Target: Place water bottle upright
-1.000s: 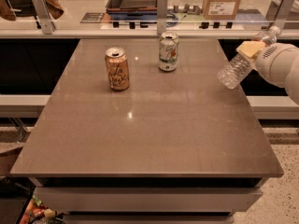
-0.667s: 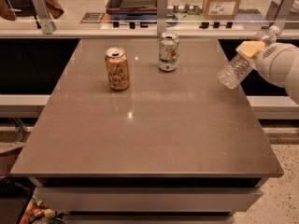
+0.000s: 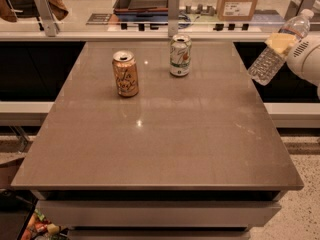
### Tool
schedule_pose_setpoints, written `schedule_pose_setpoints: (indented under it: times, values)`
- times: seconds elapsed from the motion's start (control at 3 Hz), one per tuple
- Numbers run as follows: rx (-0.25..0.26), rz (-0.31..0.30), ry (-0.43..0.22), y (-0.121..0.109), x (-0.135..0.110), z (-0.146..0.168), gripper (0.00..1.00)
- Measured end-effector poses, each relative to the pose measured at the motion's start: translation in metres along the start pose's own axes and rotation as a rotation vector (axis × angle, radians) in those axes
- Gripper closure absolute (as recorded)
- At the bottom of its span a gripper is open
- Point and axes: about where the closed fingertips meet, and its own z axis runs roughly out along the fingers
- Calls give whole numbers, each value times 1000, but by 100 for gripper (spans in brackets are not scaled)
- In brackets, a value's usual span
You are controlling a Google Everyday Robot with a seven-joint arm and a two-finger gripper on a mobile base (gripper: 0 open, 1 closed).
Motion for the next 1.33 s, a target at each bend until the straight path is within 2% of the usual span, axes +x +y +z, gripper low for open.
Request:
schedule_pose_setpoints:
  times: [0.33,0.67,1.0,1.33]
  values:
    - [-30,-115,-56,0,-25,2,100]
    - [-106,-190,-106,11,-40,-3,100]
    - [-226,-252,-156,33,-38,-21,100]
    - [-306,-275,-197,54,-43,-29,100]
